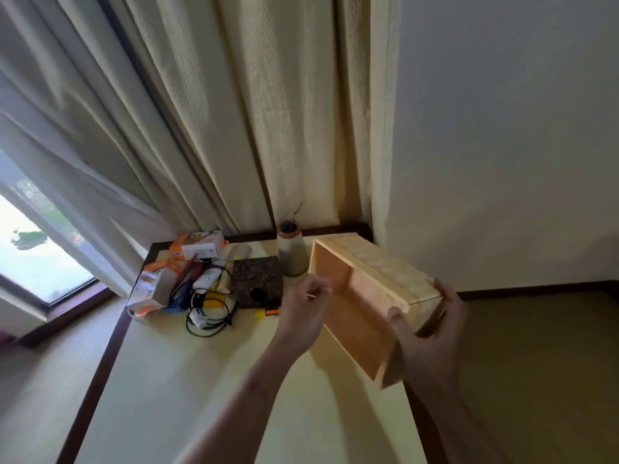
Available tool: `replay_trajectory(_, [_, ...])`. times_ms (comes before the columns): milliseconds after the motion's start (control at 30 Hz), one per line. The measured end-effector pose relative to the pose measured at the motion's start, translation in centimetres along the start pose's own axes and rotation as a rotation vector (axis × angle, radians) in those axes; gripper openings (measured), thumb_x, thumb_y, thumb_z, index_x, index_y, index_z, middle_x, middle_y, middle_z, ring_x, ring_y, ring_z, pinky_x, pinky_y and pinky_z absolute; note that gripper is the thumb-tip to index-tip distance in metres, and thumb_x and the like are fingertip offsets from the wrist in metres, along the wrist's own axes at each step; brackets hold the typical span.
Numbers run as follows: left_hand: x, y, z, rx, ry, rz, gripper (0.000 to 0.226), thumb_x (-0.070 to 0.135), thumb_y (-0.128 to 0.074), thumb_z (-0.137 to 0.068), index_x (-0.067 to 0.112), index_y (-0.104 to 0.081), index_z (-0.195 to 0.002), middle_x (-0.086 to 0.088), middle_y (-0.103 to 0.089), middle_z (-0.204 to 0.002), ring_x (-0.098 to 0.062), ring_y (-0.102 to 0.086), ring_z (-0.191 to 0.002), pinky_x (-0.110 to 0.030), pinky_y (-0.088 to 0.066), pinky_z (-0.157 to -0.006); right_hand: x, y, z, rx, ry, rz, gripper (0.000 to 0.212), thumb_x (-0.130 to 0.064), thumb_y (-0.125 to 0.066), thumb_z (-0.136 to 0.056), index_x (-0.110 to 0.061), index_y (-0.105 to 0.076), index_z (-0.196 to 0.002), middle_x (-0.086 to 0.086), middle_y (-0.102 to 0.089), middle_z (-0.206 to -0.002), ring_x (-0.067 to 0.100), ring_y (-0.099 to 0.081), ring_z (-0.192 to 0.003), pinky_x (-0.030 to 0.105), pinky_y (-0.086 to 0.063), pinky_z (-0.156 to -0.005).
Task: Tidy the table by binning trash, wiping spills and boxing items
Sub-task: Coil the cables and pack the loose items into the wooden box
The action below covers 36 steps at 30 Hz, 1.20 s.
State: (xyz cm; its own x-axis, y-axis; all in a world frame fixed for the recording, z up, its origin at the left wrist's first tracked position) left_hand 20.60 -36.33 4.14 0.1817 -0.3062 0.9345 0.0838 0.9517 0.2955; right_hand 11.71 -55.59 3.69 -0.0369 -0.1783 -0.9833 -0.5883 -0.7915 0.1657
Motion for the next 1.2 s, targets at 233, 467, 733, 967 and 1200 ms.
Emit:
replay_trajectory(233, [-9.0, 8.3, 7.9, 0.167, 0.131, -0.375, 0.050, 0.038, -0.062, -0.099, 0.029, -0.043, -0.144, 0.001, -0.052, -0.129, -0.025, -0.055, -0.117, -0.049, -0.051, -0.098, 0.3, 1.4, 4.3, -0.293, -0.224, -0.167, 0.044, -0.042, -0.073, -0.083, -0.044, -0.058, -0.124, -0.006, -0.065, -0.120, 0.025, -0.068, -0.106, 0.045, -0.058, -0.082])
replay_trajectory(467, [-17.9, 14.6, 16.2, 0.240, 0.291, -0.288, 0.012, 0.023, -0.053, -0.106, 0.032, -0.059, -0.104, -0.002, -0.069, -0.094, -0.023, -0.067, -0.082, -0.048, -0.058, -0.072, 5.4, -3.3, 13.3, -0.591, -0.488, -0.036, 0.033, -0.048, -0.064, -0.093, -0.031, -0.067, -0.122, -0.019, -0.062, -0.126, -0.007, -0.055, -0.112, 0.022, -0.041, -0.095])
replay_trajectory(733, [-20.0, 17.7, 17.7, 0.187, 0.343, -0.488, 0.010, 0.028, -0.047, -0.107, 0.028, -0.054, -0.114, -0.004, -0.068, -0.101, -0.025, -0.065, -0.088, -0.040, -0.053, -0.075, 7.1, -7.6, 18.9, -0.382, -0.424, 0.192, 0.043, -0.050, -0.047, -0.100, -0.026, -0.052, -0.064, -0.005, -0.054, -0.062, 0.022, -0.054, -0.073, 0.027, -0.038, -0.061])
replay_trajectory(967, [-19.7, 18.5, 16.4, 0.063, 0.413, -0.533, 0.049, 0.055, -0.030, -0.108, 0.027, -0.044, -0.146, -0.012, -0.058, -0.145, -0.032, -0.057, -0.129, -0.047, -0.048, -0.106, 7.6, -9.4, 17.8, -0.443, -0.286, 0.584, 0.077, -0.069, -0.026, -0.096, -0.013, -0.059, -0.137, 0.012, -0.065, -0.133, 0.033, -0.061, -0.121, 0.042, -0.050, -0.092])
replay_trajectory(1200, [-16.0, 20.2, 12.5, 0.318, 0.118, -0.617, 0.040, 0.047, -0.044, -0.107, 0.027, -0.058, -0.138, 0.001, -0.065, -0.132, -0.018, -0.064, -0.110, -0.037, -0.053, -0.089, 4.7, -13.4, 13.3, -0.426, 0.148, 0.672, 0.032, -0.033, -0.056, -0.100, -0.020, -0.063, -0.128, 0.004, -0.059, -0.132, 0.023, -0.050, -0.123, 0.044, -0.052, -0.093])
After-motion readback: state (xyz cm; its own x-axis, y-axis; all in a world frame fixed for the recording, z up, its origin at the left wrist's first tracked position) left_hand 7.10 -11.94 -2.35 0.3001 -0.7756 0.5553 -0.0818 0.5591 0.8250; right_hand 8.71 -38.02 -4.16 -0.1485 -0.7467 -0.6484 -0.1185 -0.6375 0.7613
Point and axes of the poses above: each hand's wrist, its own z-axis away from the middle knuckle, its own y-axis out of the back of the hand, x = y × z, the point moved 2 cm from there along -z, towards the middle knuckle
